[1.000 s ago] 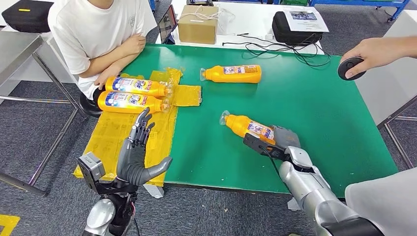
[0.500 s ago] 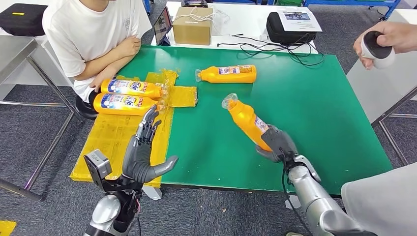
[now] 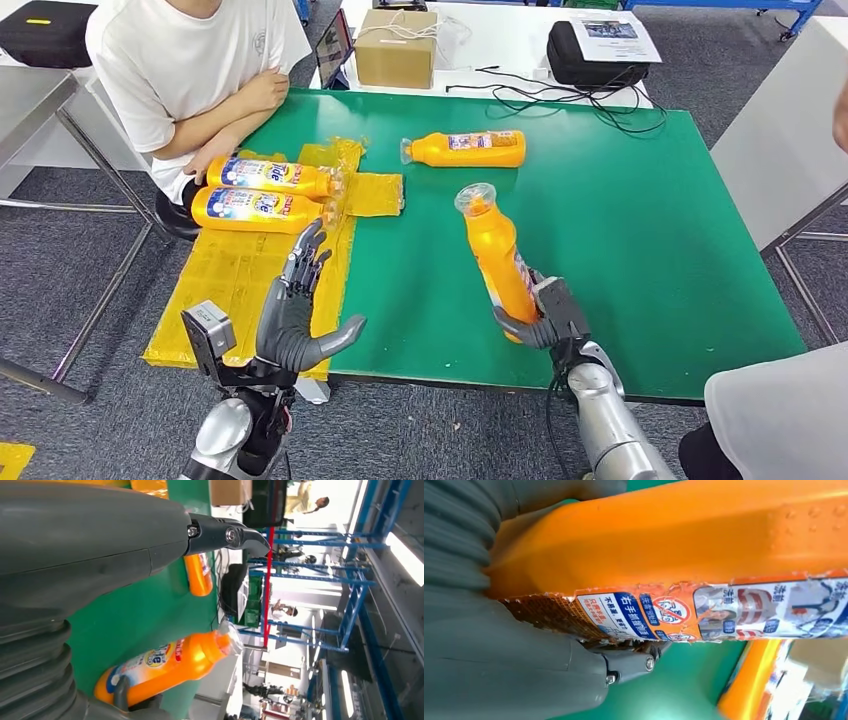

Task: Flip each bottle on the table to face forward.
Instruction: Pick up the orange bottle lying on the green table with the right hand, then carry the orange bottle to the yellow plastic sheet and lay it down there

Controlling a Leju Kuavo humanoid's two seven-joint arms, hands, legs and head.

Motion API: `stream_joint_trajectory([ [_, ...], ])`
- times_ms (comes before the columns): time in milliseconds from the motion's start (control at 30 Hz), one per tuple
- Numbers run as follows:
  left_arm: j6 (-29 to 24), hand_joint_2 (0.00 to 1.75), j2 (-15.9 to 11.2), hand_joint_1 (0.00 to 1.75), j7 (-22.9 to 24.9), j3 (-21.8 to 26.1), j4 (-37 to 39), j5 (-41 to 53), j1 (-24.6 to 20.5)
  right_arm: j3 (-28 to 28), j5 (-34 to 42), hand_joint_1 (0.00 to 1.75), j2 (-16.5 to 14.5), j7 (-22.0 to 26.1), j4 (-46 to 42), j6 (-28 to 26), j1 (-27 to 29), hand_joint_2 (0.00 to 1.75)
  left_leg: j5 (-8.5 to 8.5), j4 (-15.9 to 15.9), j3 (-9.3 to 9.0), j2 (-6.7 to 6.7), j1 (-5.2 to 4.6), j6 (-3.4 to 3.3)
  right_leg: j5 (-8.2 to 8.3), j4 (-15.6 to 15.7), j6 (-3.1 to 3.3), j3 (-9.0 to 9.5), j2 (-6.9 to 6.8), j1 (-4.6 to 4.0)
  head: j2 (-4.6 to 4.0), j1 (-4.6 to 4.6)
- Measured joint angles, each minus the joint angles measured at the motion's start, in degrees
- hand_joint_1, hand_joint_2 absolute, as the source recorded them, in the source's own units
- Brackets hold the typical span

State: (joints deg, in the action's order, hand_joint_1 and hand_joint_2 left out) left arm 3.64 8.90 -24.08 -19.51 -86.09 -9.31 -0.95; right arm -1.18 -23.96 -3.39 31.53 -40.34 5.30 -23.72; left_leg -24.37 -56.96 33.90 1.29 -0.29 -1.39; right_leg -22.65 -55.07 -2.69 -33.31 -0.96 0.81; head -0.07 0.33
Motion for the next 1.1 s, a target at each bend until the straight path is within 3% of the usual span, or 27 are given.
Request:
stream_joint_trajectory([
  [233, 2.4, 1.75, 0.3, 0.00, 0.3, -1.9, 2.5, 1.5, 0.0, -6.3, 0.3, 1.75, -0.5, -0.7, -9.7, 1.1, 2.3, 1.75, 0.00, 0.0, 0.25, -0.05, 0.00, 0.00, -0.01, 0.0, -0.01, -0.27, -0.03, -0.01, 0.00, -0.01],
  [533, 2.6, 1.75, 2.3, 0.00, 1.6, -4.0, 6.4, 0.8, 0.5, -18.5, -2.2, 1.75, -2.2, 0.1, -17.7, 1.3, 6.6, 1.75, 0.00, 0.0, 0.52, -0.10, 0.01, 0.00, -0.02, 0.0, 0.00, -0.55, -0.07, -0.01, 0.00, 0.00],
  [833, 2.6, 1.75, 3.1, 0.00, 1.2, -4.0, 6.7, -1.6, 1.0, -24.5, -3.2, 1.75, -2.2, -1.5, -19.9, -0.1, 8.1, 1.75, 0.01, 0.0, 0.57, -0.16, 0.00, 0.00, -0.02, 0.0, -0.01, -0.56, -0.10, 0.00, 0.00, -0.01],
  [1100, -2.0, 1.75, 4.2, 0.00, 3.6, -4.5, 5.0, -5.8, 1.8, -28.8, -3.2, 1.75, -2.4, -2.6, -19.3, -2.7, 8.7, 1.75, 0.01, 0.0, 0.59, -0.16, 0.01, 0.00, -0.02, 0.0, 0.00, -0.59, -0.10, -0.01, 0.00, -0.01],
])
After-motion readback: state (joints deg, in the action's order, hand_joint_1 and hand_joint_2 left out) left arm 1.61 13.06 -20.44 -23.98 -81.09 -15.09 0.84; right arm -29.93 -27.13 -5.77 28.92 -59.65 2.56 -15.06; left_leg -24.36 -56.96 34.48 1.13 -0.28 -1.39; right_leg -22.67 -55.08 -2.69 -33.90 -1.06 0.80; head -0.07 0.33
